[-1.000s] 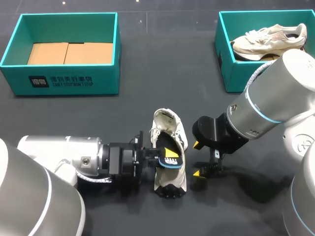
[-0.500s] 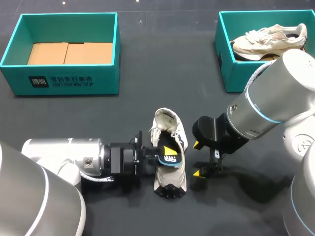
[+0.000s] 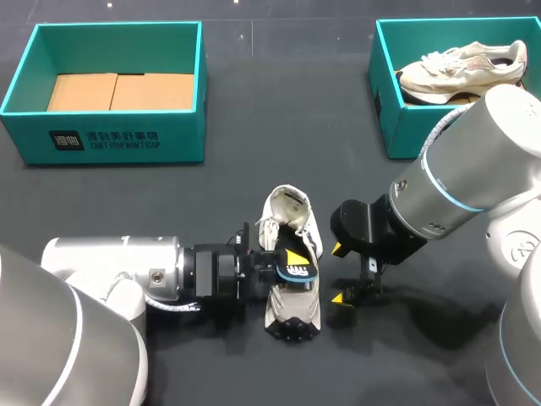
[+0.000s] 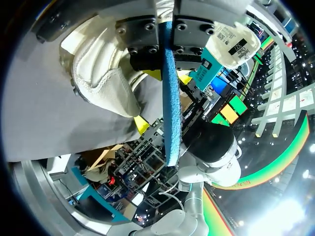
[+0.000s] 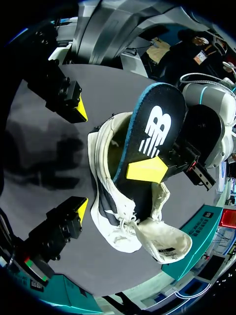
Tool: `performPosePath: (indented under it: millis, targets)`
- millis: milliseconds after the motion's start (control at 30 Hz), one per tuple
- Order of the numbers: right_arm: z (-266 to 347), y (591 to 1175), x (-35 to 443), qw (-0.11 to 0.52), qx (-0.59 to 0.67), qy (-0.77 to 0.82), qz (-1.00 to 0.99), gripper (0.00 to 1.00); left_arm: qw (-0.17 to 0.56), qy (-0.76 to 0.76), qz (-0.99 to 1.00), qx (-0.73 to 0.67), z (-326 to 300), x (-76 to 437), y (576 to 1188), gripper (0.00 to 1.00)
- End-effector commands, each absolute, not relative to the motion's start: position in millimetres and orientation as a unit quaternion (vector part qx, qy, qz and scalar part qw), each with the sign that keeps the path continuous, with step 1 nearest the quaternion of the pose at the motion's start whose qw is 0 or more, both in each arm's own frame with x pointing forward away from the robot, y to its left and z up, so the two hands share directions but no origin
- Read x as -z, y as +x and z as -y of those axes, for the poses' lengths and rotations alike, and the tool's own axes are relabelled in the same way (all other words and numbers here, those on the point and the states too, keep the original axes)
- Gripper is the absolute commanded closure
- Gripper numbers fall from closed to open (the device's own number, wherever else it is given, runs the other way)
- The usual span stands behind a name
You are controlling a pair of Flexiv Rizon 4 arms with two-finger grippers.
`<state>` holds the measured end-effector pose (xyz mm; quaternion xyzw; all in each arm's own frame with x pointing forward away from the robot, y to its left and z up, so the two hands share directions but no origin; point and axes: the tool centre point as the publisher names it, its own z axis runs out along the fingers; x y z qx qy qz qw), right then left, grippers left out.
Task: Take the shoe out of the shoebox, open the shoe tongue, remove and reinsert the insole, then place the shoe into the shoebox
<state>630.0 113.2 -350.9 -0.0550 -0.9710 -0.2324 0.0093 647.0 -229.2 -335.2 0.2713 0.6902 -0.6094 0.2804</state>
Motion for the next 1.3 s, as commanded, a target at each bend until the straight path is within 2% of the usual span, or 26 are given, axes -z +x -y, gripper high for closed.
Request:
performPosePath:
  millis: [33, 733, 833, 900, 1300]
  targets:
    - [-112.3, 627.9, 351.2, 0.007, 0.233, -0.055, 0.971, 0.0, 0.278, 0.271, -0.691, 0.61, 227.0, 332.0, 643.7, 0.87]
    - [-112.3, 627.9, 351.2, 0.007, 0.233, -0.055, 0.971, 0.0, 0.27, 0.274, -0.692, 0.611, 218.6, 309.0, 630.7, 0.83]
    - [-112.3, 627.9, 351.2, 0.007, 0.233, -0.055, 0.971, 0.0, 0.269, 0.276, -0.692, 0.611, 218.0, 307.5, 628.2, 0.87]
    - [-112.3, 627.9, 351.2, 0.007, 0.233, -0.055, 0.971, 0.0, 0.269, 0.278, -0.691, 0.611, 218.0, 306.5, 626.6, 1.0]
    - [-112.3, 627.9, 351.2, 0.007, 0.233, -0.055, 0.971, 0.0, 0.285, 0.31, -0.674, 0.607, 221.0, 319.4, 628.8, 1.0]
